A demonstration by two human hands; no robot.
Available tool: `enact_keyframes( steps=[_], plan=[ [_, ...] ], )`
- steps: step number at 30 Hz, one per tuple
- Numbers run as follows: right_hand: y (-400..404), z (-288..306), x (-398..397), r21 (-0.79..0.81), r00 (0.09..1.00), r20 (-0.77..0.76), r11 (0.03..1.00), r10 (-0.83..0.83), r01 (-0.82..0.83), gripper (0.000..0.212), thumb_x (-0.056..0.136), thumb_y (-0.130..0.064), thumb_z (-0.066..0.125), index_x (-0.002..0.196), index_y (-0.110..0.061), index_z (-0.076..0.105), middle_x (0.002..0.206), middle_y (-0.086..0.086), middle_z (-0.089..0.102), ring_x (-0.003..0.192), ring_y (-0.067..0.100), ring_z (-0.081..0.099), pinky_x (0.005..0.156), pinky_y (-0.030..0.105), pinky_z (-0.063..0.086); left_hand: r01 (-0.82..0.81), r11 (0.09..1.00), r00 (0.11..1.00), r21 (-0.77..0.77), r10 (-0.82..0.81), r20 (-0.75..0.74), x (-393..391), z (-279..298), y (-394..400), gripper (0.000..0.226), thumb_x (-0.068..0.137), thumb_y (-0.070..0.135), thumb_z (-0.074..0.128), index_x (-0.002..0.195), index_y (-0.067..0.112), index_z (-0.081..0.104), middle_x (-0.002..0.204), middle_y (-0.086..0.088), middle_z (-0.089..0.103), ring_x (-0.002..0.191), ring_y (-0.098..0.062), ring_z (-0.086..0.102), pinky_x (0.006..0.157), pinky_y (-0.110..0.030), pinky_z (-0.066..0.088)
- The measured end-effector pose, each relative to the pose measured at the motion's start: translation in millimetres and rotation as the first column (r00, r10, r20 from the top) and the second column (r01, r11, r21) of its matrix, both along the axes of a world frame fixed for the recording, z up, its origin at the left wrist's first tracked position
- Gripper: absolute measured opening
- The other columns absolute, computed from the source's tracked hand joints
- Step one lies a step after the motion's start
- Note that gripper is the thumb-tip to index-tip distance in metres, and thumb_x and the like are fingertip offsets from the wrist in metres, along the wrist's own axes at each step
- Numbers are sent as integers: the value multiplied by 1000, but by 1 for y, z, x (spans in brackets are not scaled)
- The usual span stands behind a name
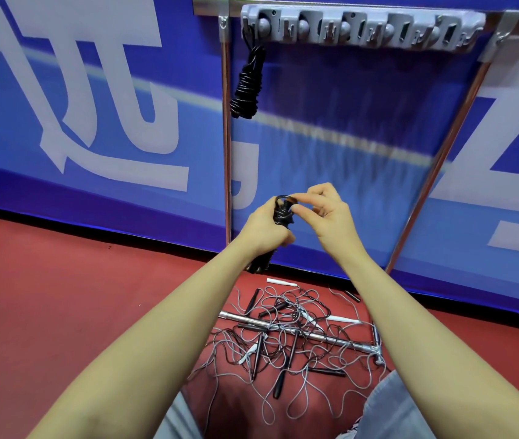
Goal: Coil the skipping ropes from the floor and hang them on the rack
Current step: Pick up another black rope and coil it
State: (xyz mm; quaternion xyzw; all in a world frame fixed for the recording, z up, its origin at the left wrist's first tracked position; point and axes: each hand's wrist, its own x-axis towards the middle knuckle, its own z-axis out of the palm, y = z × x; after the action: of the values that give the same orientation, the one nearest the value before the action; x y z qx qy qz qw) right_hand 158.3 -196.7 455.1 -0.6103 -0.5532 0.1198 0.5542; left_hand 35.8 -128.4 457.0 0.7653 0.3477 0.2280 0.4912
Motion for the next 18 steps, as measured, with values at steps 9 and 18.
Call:
enact_keyframes(
  steps=[9,18],
  plan=[
    [1,5,1,-114,960,-281,993,9,-43,8,88,-12,65,96,-15,66,82,-4,64,70,-3,58,67,8,43,-59,998,994,-17,60,87,3,-8,-4,37,70,-7,62,98,12,48,78,-1,58,57,-19,54,54,-30,48],
    [7,1,3,-239,969,-246,969,7,-67,11,89,-13,65,78,-16,68,76,-3,65,67,-2,57,63,5,41,-72,997,995,10,71,65,1,-15,-5,37,71,-4,61,104,8,48,86,-3,59,63,-21,57,56,-31,50]
  ],
)
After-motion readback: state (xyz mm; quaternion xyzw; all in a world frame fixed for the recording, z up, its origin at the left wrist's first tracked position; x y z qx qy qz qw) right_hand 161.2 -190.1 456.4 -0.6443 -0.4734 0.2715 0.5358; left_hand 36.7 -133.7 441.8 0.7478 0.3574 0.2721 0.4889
